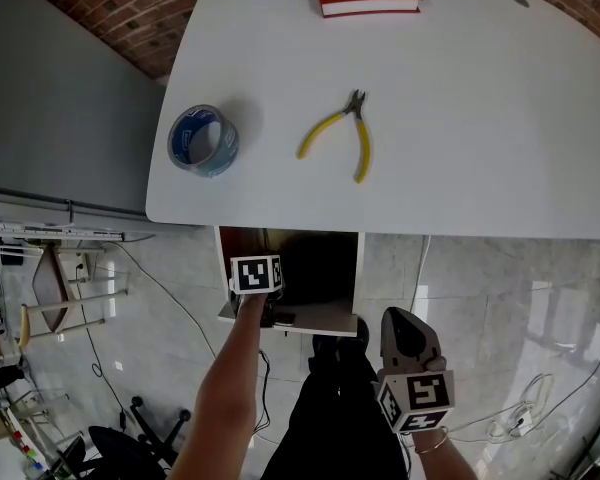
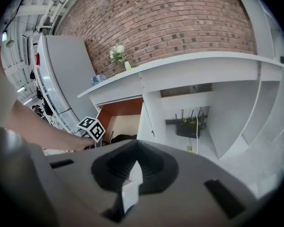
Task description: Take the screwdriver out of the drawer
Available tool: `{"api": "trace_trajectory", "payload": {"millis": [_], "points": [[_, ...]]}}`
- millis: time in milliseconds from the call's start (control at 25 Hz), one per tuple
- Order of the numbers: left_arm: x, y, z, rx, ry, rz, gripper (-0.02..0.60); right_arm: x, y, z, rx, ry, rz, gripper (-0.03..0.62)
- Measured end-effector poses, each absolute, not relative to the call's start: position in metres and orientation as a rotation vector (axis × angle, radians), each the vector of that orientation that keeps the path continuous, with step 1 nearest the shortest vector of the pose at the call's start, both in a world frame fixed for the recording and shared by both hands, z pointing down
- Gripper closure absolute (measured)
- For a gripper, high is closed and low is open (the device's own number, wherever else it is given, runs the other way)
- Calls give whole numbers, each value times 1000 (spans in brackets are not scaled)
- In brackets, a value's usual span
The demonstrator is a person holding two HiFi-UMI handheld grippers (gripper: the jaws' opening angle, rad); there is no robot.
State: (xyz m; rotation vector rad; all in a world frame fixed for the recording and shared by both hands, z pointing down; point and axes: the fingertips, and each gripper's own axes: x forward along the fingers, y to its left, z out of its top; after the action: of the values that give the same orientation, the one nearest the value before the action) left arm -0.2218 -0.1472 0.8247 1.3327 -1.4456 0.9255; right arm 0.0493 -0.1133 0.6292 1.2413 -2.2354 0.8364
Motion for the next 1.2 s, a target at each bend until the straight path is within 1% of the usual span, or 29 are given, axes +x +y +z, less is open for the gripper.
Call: {"api": "trace_trajectory", "payload": {"millis": [160, 200, 240, 560, 720, 1200], "points": [[-220, -147, 824, 1332, -1447, 922, 489, 50, -115, 630, 1234, -2235, 835, 592], [-221, -148, 824, 1331, -1449, 922, 507, 49, -116, 629, 1232, -2236, 833, 592], [-221, -148, 824, 1331, -1450, 922, 509, 49, -116, 629, 1229, -2238, 831, 592], [-220, -147, 818, 1353, -1448, 931, 515, 45, -118, 624, 1213, -2248, 812, 592], [-218, -150, 808, 1439, -1451, 980, 517, 39, -119, 618, 1205, -2260, 807, 592], [-203, -158, 718, 1619, -1521, 917, 517, 26, -122, 576, 1204, -2314, 761, 592]]}}
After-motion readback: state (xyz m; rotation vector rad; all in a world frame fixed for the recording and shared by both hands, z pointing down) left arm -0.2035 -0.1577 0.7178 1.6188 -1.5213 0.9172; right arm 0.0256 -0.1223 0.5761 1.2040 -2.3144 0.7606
